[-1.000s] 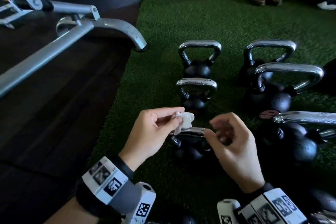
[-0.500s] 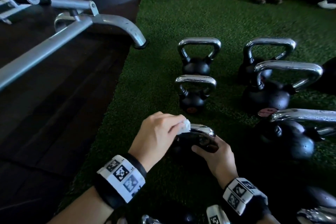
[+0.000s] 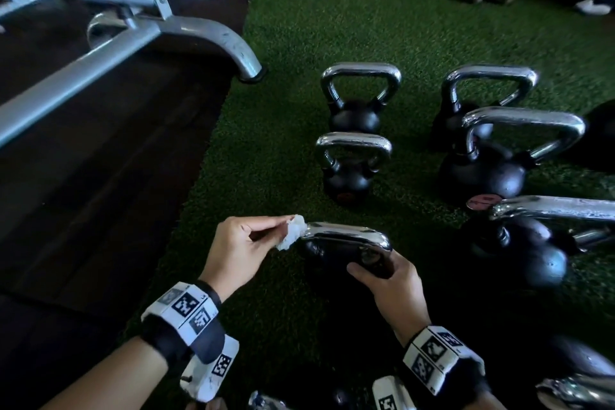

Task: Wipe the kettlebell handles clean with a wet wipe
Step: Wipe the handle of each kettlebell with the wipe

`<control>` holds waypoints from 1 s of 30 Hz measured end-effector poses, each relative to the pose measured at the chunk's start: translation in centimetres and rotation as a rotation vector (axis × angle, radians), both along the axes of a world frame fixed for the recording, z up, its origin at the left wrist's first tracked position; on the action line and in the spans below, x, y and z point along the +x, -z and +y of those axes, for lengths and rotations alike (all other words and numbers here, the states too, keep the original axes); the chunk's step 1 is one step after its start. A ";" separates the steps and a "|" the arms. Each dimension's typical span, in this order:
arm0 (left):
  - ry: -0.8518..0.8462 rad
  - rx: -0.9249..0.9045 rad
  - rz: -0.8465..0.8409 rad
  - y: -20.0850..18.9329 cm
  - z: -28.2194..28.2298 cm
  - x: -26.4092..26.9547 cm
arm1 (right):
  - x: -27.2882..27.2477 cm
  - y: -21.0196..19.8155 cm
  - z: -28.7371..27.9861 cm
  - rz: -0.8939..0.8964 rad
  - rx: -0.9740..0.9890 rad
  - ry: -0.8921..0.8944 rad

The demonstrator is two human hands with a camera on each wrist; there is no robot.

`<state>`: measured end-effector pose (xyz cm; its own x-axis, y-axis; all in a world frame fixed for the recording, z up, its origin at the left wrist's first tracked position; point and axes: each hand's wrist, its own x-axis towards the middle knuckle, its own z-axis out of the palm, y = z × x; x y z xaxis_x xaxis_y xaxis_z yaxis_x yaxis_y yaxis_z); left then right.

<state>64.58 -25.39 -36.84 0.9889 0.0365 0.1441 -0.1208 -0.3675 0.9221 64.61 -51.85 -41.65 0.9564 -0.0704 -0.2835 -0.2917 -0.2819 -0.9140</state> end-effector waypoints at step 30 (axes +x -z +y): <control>-0.211 -0.293 0.356 2.9 -4.2 3.0 | -3.3 -0.8 0.6 -0.224 -0.517 -0.189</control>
